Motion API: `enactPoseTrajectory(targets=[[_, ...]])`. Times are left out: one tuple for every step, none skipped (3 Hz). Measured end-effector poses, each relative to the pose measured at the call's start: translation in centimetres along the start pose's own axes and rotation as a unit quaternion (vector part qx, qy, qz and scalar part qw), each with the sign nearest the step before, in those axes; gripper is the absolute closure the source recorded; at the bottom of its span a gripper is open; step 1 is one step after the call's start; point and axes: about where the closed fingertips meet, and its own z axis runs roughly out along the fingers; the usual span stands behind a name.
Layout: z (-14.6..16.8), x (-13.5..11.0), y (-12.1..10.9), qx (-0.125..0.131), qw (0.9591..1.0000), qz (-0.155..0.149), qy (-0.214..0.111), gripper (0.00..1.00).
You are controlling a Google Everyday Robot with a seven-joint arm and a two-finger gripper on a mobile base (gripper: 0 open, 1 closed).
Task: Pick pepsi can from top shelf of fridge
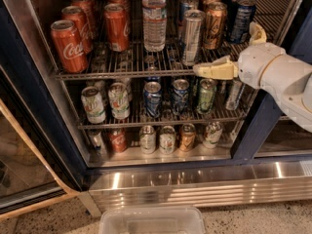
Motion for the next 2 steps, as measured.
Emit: enactPoseTrajectory(targets=[[0.75,0.33,-0.01,0.009,0.9998,0.011,-0.013,0.0],[1.28,0.48,-0.9,0.044,0.998,0.035,-0.028,0.0]])
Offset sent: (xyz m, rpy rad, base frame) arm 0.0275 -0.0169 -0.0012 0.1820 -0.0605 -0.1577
